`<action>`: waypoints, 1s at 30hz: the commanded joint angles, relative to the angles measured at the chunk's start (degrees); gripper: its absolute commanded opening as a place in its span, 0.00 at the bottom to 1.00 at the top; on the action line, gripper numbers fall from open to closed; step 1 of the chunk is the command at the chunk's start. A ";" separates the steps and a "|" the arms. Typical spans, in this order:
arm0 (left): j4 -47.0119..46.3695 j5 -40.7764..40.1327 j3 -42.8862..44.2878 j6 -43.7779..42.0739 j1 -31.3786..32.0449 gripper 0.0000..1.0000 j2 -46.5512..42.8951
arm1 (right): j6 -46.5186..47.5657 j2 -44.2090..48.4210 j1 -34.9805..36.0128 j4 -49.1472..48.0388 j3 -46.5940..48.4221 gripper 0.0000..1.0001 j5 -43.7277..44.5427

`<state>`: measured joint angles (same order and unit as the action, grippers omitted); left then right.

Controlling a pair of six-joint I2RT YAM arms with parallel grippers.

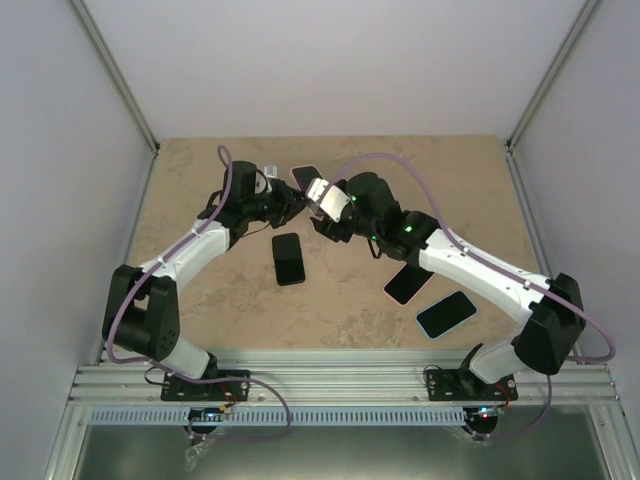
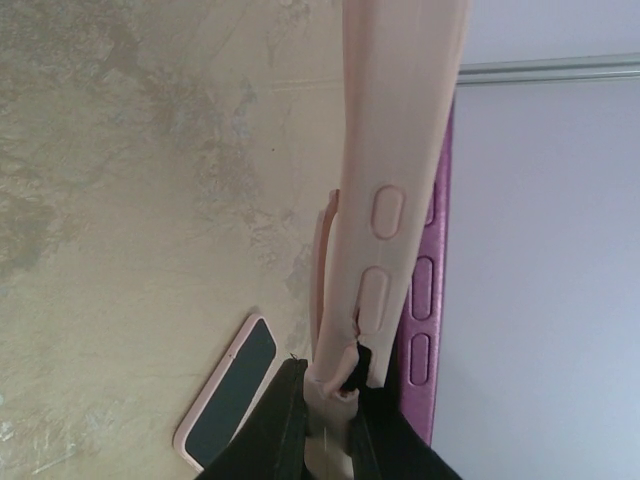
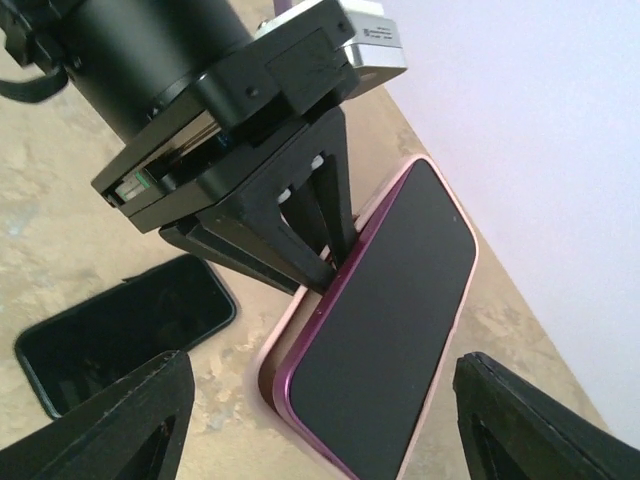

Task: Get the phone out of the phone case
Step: Remove the phone case from the phone.

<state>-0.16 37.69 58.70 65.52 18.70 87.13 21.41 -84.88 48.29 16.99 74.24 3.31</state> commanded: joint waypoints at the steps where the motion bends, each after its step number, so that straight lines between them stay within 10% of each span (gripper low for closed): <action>1: -5.42 2.50 -0.28 2.17 -0.30 0.00 -0.44 | 3.20 -2.31 1.69 -3.91 -0.83 0.70 7.85; 14: -6.12 2.75 -0.47 2.86 -0.32 0.00 -0.33 | 5.67 -5.63 2.35 -8.38 -2.25 0.54 14.79; 30: -6.20 2.47 -0.46 3.42 -0.42 0.00 -0.52 | 6.19 -6.19 2.62 -9.14 -4.70 0.60 17.05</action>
<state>-2.04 38.46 57.74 67.96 18.59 87.46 27.16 -90.02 50.98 8.25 70.83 17.67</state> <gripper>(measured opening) 0.077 0.594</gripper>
